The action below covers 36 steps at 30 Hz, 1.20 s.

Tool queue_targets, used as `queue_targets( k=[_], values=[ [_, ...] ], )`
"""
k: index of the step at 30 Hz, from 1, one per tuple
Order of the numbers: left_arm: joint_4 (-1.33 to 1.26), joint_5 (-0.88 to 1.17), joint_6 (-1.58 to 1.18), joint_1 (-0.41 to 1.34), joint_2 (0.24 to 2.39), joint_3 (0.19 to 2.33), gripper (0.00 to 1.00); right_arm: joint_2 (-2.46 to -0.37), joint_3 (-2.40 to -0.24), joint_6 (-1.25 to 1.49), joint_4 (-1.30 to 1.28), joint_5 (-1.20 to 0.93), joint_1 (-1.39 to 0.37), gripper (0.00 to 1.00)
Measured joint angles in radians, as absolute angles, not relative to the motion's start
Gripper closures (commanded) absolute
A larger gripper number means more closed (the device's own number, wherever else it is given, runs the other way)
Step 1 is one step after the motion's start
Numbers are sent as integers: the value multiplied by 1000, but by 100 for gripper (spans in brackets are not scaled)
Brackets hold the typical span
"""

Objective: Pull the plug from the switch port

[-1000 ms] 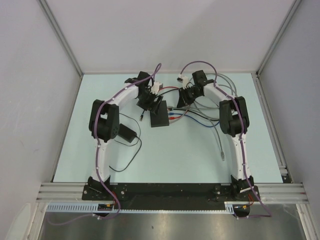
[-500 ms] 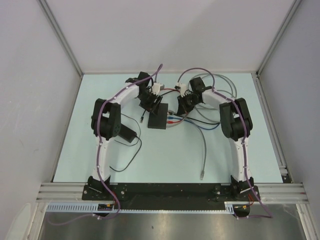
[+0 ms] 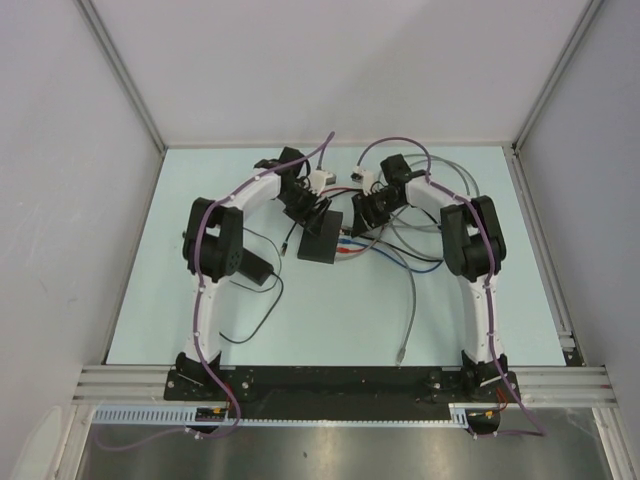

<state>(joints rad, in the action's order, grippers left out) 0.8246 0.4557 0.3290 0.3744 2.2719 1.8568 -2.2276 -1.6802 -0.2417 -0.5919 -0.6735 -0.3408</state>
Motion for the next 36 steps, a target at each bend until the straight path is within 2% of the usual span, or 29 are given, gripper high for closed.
queue_targets(
  k=[7,13,23,24,25,26,31,36],
  values=[
    [851,458,333,385,2257,1857,16,-2317,-1788,-212,-620,-801,-302,48],
    [880,456,311,386,2255,1866,22,-2393,-1870,-148,-601,-879,-284,54],
    [900,471,284,366,2250,1897,43,-2452,-1926,-103,-567,-939,-281,59],
    [900,476,282,365,2250,1904,47,-2454,-1928,-104,-566,-941,-282,59],
    [900,482,280,364,2250,1909,57,-2457,-1931,-104,-567,-944,-282,60],
    [901,488,278,364,2250,1912,63,-2459,-1934,-104,-567,-947,-282,60],
    [904,539,268,366,2250,1919,85,-2473,-1950,-109,-568,-960,-288,60],
    [909,545,262,369,2254,1919,89,-2481,-1958,-130,-573,-973,-294,61]
  ],
)
